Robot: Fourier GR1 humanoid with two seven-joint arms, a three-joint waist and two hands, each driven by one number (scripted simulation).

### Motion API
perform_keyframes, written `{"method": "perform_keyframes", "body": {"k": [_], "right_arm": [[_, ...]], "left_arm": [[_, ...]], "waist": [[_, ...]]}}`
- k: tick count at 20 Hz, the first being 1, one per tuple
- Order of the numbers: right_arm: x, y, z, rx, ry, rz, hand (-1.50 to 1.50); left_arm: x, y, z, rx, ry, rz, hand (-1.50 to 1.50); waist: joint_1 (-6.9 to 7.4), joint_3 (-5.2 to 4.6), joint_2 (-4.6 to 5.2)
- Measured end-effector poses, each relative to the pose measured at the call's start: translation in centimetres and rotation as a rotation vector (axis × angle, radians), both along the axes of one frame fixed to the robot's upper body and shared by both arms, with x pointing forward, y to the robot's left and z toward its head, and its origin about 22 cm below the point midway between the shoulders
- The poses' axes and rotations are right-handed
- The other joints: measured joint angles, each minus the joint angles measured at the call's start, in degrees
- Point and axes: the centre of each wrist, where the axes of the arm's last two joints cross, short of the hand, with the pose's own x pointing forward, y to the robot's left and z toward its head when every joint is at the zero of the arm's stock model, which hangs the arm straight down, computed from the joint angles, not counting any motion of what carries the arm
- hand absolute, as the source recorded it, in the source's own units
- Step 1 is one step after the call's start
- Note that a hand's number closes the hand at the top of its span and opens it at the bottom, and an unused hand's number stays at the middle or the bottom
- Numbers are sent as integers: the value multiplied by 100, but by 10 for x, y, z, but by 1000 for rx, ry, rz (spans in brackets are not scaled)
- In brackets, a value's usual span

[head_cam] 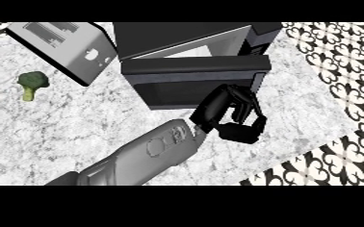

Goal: Pick up the milk, place it into the microwave and close the microwave

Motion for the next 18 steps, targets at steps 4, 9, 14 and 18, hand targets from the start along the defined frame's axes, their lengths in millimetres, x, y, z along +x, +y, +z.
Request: {"method": "perform_keyframes", "body": {"k": [4,9,14,18], "right_arm": [[3,0,8,-7,-10,30,-150],[6,-3,17,-22,-15,52,-150],[9,-7,26,-37,-18,66,-150],[11,-11,32,-48,-22,67,-150]], "left_arm": [[12,-1,10,-7,-11,33,150],[29,6,16,-4,-7,108,150],[37,-1,30,-20,-29,129,150],[46,0,37,-21,-35,161,150]], "waist": [[-155,5,46],[-334,5,93],[-499,13,131],[-605,20,161]]}}
